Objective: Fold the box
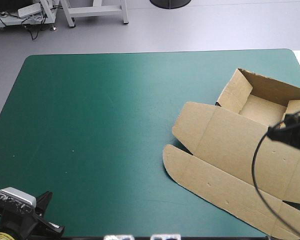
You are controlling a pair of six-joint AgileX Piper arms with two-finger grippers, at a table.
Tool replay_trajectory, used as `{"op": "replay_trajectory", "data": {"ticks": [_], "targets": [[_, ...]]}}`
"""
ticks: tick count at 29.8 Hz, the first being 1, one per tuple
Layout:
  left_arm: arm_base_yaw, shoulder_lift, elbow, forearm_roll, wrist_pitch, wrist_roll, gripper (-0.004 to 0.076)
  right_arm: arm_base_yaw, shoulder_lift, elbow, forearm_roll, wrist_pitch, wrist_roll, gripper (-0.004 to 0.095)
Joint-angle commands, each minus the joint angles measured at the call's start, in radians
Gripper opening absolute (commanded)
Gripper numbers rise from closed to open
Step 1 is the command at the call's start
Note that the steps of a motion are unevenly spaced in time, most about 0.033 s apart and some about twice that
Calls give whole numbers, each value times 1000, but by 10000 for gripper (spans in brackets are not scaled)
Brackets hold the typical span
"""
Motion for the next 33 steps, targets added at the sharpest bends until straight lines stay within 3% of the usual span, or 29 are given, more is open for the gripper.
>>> {"op": "replay_trajectory", "data": {"ticks": [1,11,16,22,27,33], "targets": [[-2,19,-17,-12,-87,-53,-10,34,-179,161,-28,-124,-15,-12],[-2,19,-17,-3,-85,-63,-10,34,-570,669,-41,-321,-56,-13],[-2,19,-17,-47,-67,-50,-10,34,-671,815,-87,-316,-82,-13],[-2,19,-17,-63,-65,-26,-10,34,-724,846,-98,-323,-70,-13],[-2,19,-17,-165,-26,111,-10,34,-724,846,-100,-323,-70,-13],[-2,19,-16,-164,15,114,-10,63,-724,846,-85,-323,-70,-13]]}}
